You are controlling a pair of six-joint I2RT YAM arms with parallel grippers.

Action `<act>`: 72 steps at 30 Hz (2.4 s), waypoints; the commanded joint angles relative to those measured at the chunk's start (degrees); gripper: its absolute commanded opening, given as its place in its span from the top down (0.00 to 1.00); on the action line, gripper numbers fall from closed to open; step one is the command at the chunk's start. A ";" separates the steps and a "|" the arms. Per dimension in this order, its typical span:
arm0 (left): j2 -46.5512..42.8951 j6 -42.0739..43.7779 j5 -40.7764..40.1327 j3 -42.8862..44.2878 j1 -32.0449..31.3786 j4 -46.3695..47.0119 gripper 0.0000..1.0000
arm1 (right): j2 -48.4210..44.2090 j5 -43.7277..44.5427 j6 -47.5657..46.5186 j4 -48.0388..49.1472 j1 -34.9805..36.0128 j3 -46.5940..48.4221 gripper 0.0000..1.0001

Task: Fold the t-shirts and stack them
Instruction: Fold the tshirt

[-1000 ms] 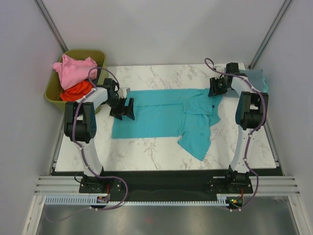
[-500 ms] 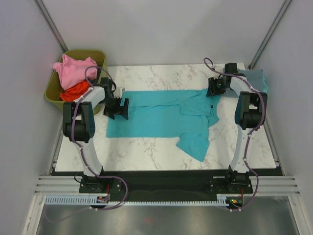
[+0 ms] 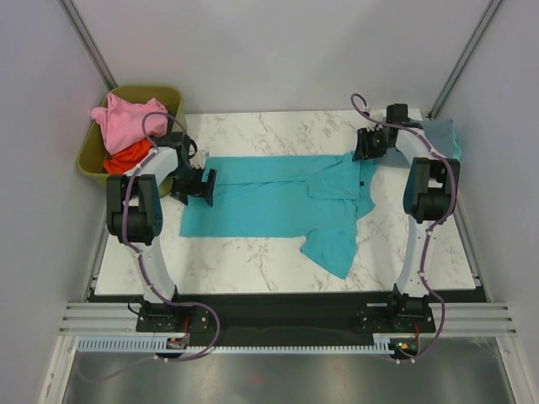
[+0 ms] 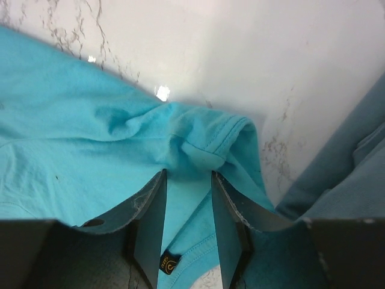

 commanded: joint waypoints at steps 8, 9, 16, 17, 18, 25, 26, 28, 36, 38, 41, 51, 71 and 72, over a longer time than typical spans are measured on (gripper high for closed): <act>-1.23 1.33 -0.02 2.34 0.18 -1.07 0.01 | -0.18 -0.18 0.38 1.30 -0.06 3.87 0.56; -1.23 1.24 -0.02 2.43 0.18 -1.07 0.01 | 0.18 0.17 0.38 1.21 -0.06 3.78 0.56; -1.14 1.33 0.24 2.34 0.09 -1.15 0.01 | 3.51 3.68 -1.38 0.86 0.03 2.81 0.56; -1.14 1.24 0.33 2.16 0.09 -1.15 0.01 | 4.04 4.64 -1.46 0.69 0.03 3.08 0.56; -1.23 1.42 0.24 1.99 0.09 -1.07 0.01 | 4.92 4.91 -1.55 0.77 0.03 3.34 0.56; -0.97 1.42 0.42 2.60 0.09 -1.07 0.01 | 7.47 8.17 -3.13 1.56 0.65 7.37 0.56; -0.97 1.42 0.59 2.78 0.09 -1.07 0.01 | 7.56 8.69 -3.22 1.65 0.82 7.82 0.56; -0.79 1.33 0.68 3.39 0.00 -0.98 0.01 | 7.47 8.87 -3.75 1.92 1.08 8.78 0.56; -5.09 1.07 2.79 8.83 -2.10 -2.03 0.01 | 1.42 5.27 -4.80 -0.19 1.53 6.60 0.55; -9.20 1.59 3.49 10.86 -4.20 -2.65 0.01 | -4.98 4.22 -5.94 -0.63 1.61 2.48 0.54; -13.17 1.59 6.65 11.83 -5.35 -2.56 0.01 | -17.19 2.47 -9.01 2.17 1.61 -7.35 0.52; -25.75 6.96 6.04 -2.23 -7.64 2.63 0.01 | -41.03 -10.10 -24.07 -3.18 5.99 -33.30 0.02; -38.32 6.96 6.04 -14.79 -13.97 2.63 0.01 | -60.91 -7.30 -19.65 -11.87 23.50 -44.04 0.29; -38.67 6.96 6.04 -16.89 -13.97 2.63 0.01 | -60.21 -6.43 -18.18 -10.23 23.59 -45.25 0.29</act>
